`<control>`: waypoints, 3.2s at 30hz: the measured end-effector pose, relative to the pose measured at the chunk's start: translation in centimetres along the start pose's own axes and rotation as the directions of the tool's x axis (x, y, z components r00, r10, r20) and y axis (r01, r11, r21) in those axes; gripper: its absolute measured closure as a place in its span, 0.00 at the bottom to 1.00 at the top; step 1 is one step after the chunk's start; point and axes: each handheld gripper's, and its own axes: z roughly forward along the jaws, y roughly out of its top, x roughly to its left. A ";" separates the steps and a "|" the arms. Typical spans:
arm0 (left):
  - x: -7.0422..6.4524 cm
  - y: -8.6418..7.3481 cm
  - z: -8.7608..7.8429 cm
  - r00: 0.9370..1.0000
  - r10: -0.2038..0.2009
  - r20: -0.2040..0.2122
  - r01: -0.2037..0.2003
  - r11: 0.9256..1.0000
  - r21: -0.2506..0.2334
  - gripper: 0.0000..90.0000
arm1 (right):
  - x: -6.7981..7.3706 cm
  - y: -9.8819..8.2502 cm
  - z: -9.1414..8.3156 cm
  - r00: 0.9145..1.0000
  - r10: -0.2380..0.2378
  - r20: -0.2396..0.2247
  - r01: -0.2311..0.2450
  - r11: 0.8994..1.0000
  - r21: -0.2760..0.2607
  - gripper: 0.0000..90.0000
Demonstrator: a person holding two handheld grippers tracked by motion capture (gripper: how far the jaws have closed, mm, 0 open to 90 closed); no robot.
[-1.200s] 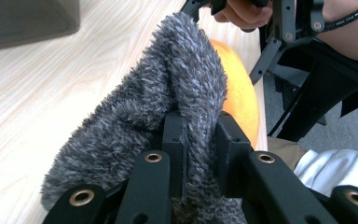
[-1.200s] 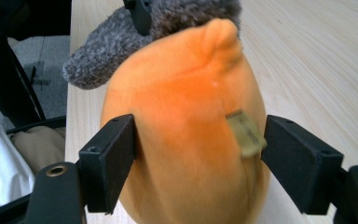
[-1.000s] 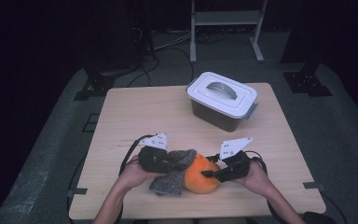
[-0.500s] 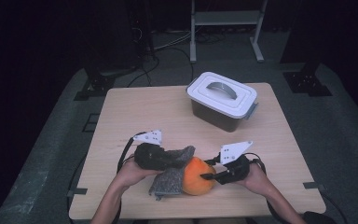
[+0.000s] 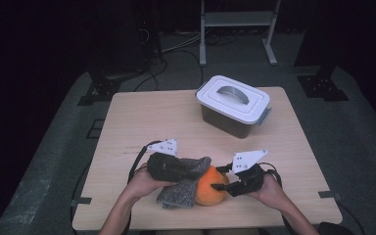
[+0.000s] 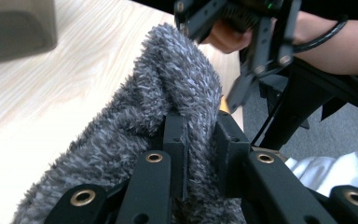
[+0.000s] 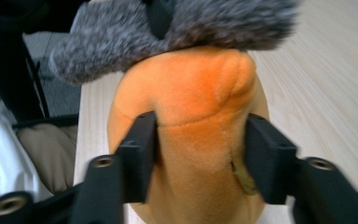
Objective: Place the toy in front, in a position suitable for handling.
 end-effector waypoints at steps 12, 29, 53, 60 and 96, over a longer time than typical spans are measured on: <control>1.0 -1.1 -0.8 0.997 -0.053 -0.057 0.054 0.998 0.011 0.86 | -1.4 -1.7 -1.3 1.000 0.009 -0.025 -0.010 1.000 -0.015 0.65; 0.7 -0.4 -1.1 0.997 -0.053 -0.062 0.054 0.999 0.005 0.86 | -1.7 -1.0 -1.0 0.989 0.131 -0.074 -0.135 0.990 -0.049 0.64; 1.1 -1.0 -0.3 0.995 -0.073 -0.066 0.074 0.997 0.019 0.86 | -1.9 -0.3 -2.1 0.996 0.090 0.007 -0.090 0.995 0.033 0.27; 0.9 -0.9 0.2 0.997 -0.060 -0.050 0.061 0.998 0.021 0.86 | -1.1 0.8 -0.5 0.998 0.043 -0.042 -0.038 0.992 0.119 0.37; 0.5 -0.5 1.3 0.997 -0.052 -0.057 0.053 0.999 0.006 0.85 | -1.1 0.0 -1.6 0.990 0.130 0.047 -0.135 0.982 0.134 0.23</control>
